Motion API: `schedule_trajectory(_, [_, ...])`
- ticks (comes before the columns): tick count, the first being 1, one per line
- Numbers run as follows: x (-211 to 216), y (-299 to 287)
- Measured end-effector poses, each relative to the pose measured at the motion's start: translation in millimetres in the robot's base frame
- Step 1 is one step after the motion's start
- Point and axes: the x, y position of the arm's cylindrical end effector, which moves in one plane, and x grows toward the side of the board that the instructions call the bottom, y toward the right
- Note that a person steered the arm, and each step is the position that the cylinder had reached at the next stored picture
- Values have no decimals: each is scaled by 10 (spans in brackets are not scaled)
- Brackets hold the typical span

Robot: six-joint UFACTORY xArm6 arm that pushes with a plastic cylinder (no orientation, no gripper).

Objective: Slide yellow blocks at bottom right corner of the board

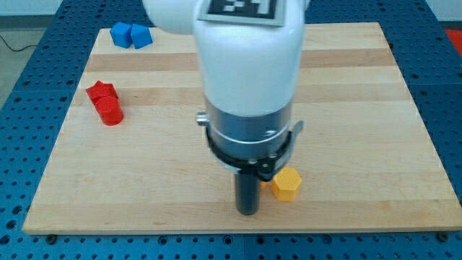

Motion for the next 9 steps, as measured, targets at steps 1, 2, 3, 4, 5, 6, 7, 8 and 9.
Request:
schedule_trajectory(1, [12,229])
schedule_trajectory(2, [20,-17])
schedule_trajectory(3, [20,-519])
schedule_trajectory(4, [-57,-728])
schedule_trajectory(5, [-348,-533])
schedule_trajectory(6, [-397,-204])
schedule_trajectory(7, [-324,230])
schedule_trajectory(8, [-217,717])
schedule_trajectory(9, [-186,1160])
